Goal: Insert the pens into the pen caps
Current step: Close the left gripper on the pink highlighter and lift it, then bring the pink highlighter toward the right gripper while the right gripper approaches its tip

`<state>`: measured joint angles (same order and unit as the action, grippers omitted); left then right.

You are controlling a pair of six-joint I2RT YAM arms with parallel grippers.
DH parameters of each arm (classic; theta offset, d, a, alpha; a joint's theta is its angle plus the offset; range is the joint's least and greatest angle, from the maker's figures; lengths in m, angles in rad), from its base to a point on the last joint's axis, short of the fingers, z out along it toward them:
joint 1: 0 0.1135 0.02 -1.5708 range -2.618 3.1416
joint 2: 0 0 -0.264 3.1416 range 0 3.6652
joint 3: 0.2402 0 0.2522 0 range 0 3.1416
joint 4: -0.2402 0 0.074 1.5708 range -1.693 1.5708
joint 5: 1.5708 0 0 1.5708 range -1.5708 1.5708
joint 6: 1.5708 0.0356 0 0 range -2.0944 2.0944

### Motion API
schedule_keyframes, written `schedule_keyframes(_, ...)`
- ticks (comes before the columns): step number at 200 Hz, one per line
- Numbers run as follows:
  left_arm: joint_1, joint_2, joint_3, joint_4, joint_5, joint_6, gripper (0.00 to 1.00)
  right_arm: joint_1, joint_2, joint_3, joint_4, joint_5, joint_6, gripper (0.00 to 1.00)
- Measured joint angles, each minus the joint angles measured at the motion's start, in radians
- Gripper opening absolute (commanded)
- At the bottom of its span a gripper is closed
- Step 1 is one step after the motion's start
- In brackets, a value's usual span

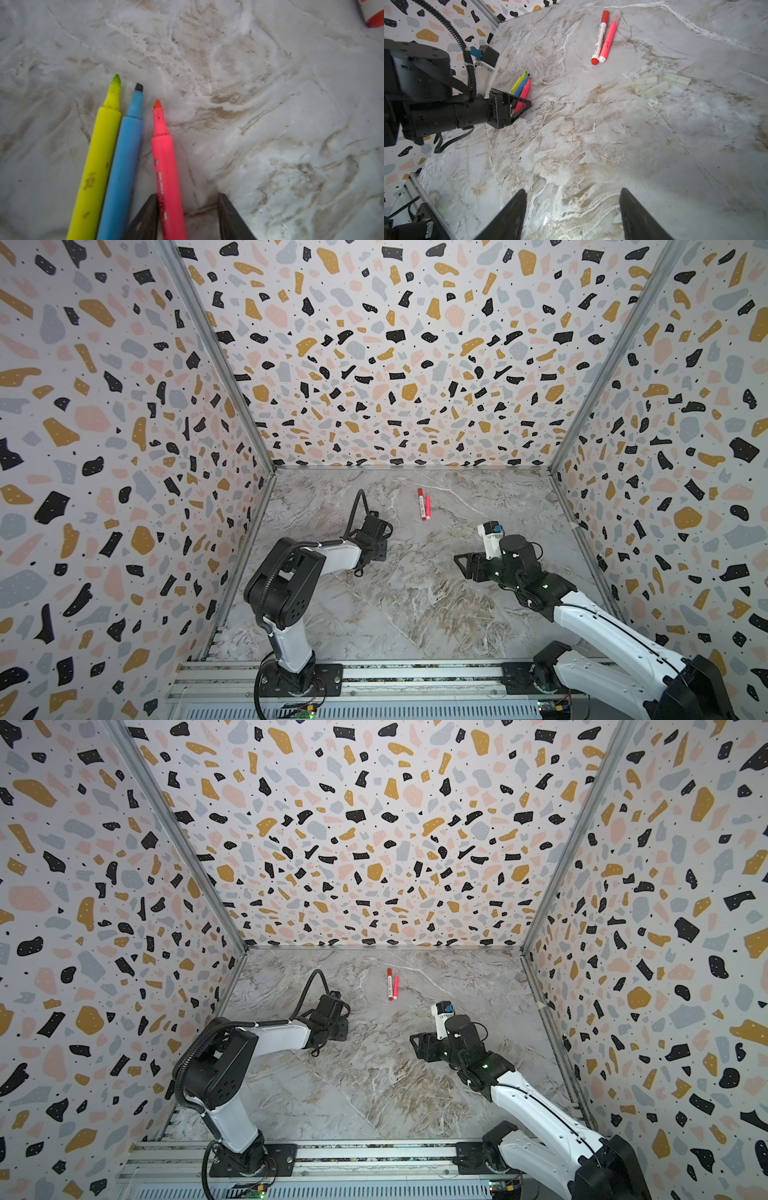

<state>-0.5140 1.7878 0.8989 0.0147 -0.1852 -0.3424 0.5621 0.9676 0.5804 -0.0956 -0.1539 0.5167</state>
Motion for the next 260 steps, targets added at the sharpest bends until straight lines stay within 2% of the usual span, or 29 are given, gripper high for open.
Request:
schedule_keyframes(19,-0.018,0.008,0.002,0.018,-0.001,0.006,0.34,0.0,0.0,0.0,0.0,0.0,0.0,0.71)
schedule_keyframes(52,-0.038,0.014,0.002,0.043,0.017,0.01,0.15,-0.002,-0.007,-0.002,0.0,0.001,0.0,0.71)
schedule_keyframes(78,-0.051,0.011,-0.007,0.066,0.045,0.008,0.11,-0.007,-0.022,-0.009,-0.001,0.001,0.0,0.71)
schedule_keyframes(136,-0.1,-0.099,-0.166,0.165,0.161,-0.021,0.11,-0.009,-0.035,-0.033,0.004,-0.042,0.017,0.71)
schedule_keyframes(160,-0.161,-0.183,-0.266,0.236,0.203,-0.054,0.11,-0.011,-0.054,-0.06,0.023,-0.089,0.026,0.72)
schedule_keyframes(208,-0.335,-0.323,-0.383,0.412,0.207,-0.116,0.13,-0.011,-0.06,-0.108,0.087,-0.217,0.063,0.72)
schedule_keyframes(260,-0.393,-0.383,-0.51,0.62,0.206,-0.202,0.14,-0.011,-0.018,-0.14,0.205,-0.301,0.108,0.68)
